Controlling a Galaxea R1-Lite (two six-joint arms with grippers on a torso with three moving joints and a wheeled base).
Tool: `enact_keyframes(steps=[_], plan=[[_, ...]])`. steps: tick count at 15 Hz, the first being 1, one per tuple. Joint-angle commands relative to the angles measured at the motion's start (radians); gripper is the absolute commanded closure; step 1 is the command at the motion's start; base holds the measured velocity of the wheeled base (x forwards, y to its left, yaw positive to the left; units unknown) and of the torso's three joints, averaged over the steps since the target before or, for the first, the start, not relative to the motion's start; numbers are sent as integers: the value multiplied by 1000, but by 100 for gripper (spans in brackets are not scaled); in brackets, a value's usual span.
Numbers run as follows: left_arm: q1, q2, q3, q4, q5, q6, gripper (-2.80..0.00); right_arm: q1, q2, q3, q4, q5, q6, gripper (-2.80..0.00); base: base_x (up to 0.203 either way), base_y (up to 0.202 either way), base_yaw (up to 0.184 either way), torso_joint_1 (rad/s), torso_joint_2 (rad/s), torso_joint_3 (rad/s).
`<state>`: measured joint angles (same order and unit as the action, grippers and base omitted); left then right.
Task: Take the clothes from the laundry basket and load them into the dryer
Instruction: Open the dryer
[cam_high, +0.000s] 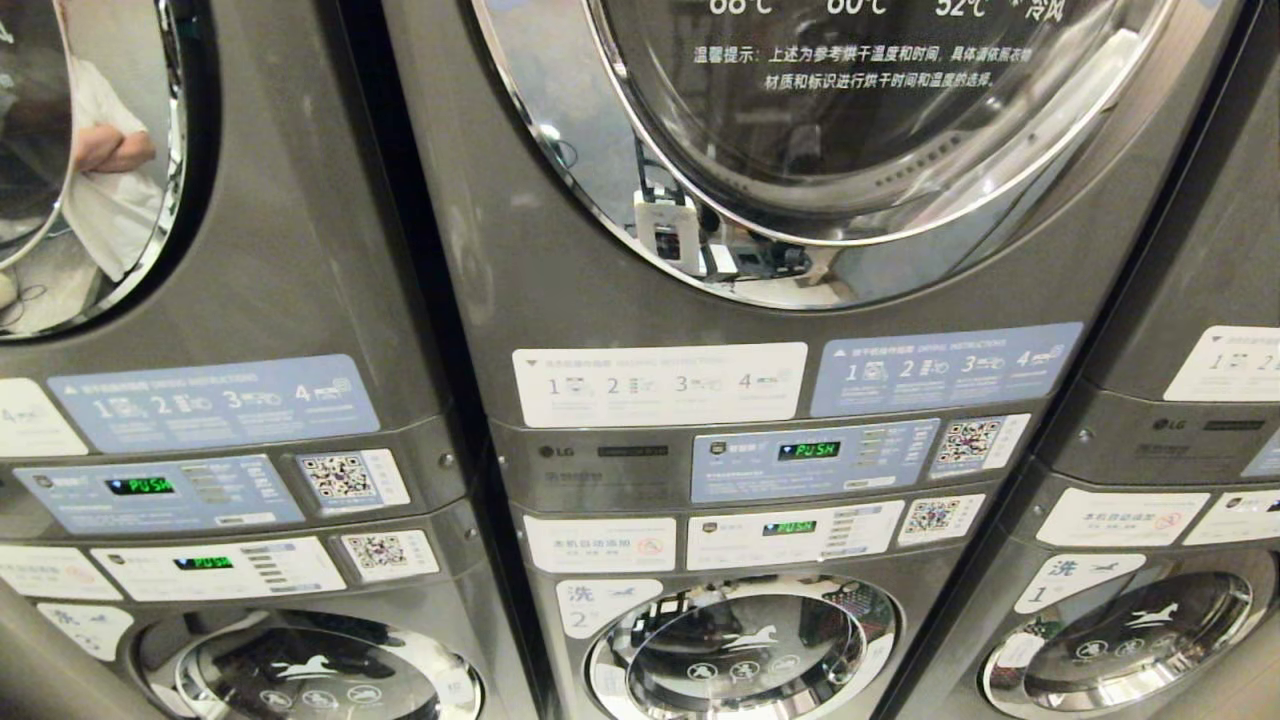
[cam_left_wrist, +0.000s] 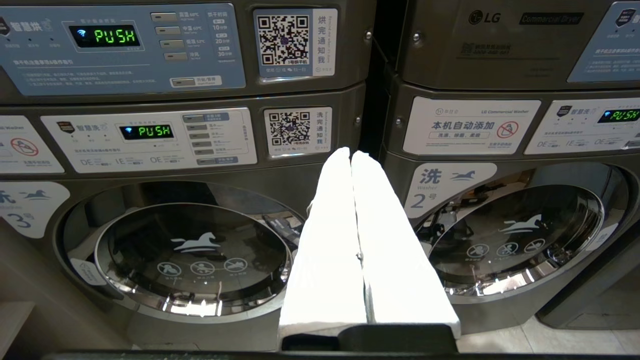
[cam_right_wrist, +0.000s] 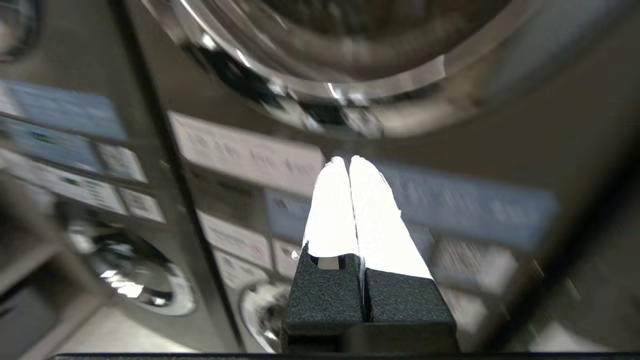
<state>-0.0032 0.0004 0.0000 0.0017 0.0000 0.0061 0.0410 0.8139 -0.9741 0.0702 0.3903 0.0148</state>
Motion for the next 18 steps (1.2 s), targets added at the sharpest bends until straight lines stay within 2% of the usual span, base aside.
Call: enact_keyframes(steps=[1,2,4,6,7,12,13,16,18], plan=[[0,0,0,0,0,0,0,46,330,-211,3,52,9,0,0,0,0,0,0,0],[0,0,0,0,0,0,0,100,407,-301,5,98,14,0,0,0,0,0,0,0],[0,0,0,0,0,0,0,242,477,-376,11,164,6,0,0,0,0,0,0,0],[0,0,0,0,0,0,0,299,488,-396,15,181,-3,0,0,0,0,0,0,0],[0,0,0,-1,0,0,0,314,486,-397,16,171,-17,-280,0,0,0,0,0,0],[0,0,0,0,0,0,0,426,528,-397,-9,157,-24,-280,0,0,0,0,0,0],[0,0,0,0,0,0,0,444,561,-395,-41,157,-42,-280,0,0,0,0,0,0],[0,0,0,0,0,0,0,477,684,-400,-224,156,-167,-280,0,0,0,0,0,0],[0,0,0,0,0,0,0,489,763,-437,-328,156,-200,-280,0,0,0,0,0,0]])
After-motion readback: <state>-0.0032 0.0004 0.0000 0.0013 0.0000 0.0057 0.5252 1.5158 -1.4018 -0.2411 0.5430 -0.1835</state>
